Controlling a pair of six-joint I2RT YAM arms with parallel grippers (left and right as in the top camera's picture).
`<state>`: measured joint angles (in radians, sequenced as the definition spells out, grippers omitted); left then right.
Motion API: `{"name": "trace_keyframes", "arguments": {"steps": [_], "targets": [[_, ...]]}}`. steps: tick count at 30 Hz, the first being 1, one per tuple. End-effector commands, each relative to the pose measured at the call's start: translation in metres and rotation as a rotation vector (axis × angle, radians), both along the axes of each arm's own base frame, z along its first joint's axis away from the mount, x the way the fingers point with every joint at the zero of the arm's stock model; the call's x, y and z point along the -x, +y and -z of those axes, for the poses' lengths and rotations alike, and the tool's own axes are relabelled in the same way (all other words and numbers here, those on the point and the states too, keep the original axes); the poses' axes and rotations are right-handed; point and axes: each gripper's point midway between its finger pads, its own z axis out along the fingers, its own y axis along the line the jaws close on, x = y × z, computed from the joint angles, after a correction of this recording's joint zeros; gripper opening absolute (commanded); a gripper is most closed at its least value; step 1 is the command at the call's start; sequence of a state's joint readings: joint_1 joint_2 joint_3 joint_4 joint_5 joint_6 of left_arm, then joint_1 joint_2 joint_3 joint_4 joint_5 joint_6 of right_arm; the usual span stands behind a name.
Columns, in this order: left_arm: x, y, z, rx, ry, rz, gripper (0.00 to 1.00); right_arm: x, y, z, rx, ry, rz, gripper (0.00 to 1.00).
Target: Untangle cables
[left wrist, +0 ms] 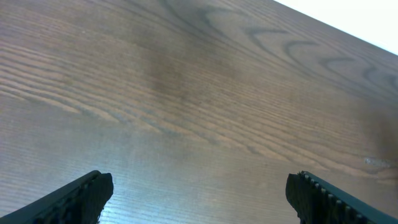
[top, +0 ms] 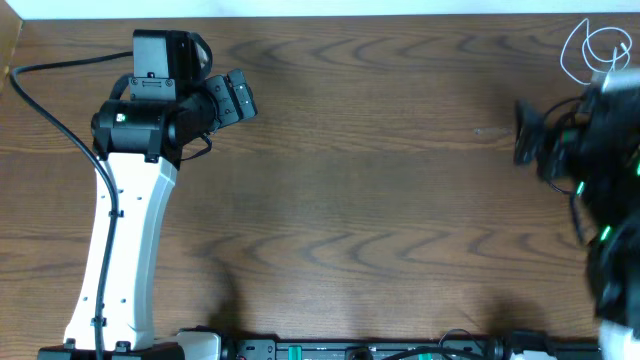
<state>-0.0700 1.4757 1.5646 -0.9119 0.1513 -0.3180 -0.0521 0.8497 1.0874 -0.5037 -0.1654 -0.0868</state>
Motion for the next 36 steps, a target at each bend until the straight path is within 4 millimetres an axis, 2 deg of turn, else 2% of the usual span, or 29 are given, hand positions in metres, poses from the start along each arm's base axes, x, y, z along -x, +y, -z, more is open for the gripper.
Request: {"name": "trace_keyframes", "arguments": {"steps": [1,6,17,25,29,32,36], "targets": [[-0.001,0.001,0.006,0.002,0.017,-0.011,0.95,0.019,0.001,0.038,0.050,-0.037,0.002,0.99],[-0.001,0.001,0.006,0.002,0.017,-0.011,0.95,0.041,0.001,0.077,0.055,-0.154,0.013,0.99],[-0.001,0.001,0.006,0.002,0.017,-0.011,0.95,0.060,0.005,0.145,0.057,-0.311,0.000,0.99],[-0.001,0.001,0.006,0.002,0.017,-0.011,0.96,0.060,0.006,0.178,0.056,-0.314,-0.002,0.99],[-0.001,0.001,0.006,0.002,0.017,-0.011,0.96,0.060,0.006,0.188,0.056,-0.272,-0.002,0.99],[-0.001,0.001,0.006,0.002,0.017,-0.011,0.96,0.061,0.005,0.206,0.054,-0.198,-0.003,0.99],[-0.001,0.001,0.006,0.002,0.017,-0.011,0.96,0.060,0.005,0.207,0.054,-0.196,-0.004,0.99]]}}
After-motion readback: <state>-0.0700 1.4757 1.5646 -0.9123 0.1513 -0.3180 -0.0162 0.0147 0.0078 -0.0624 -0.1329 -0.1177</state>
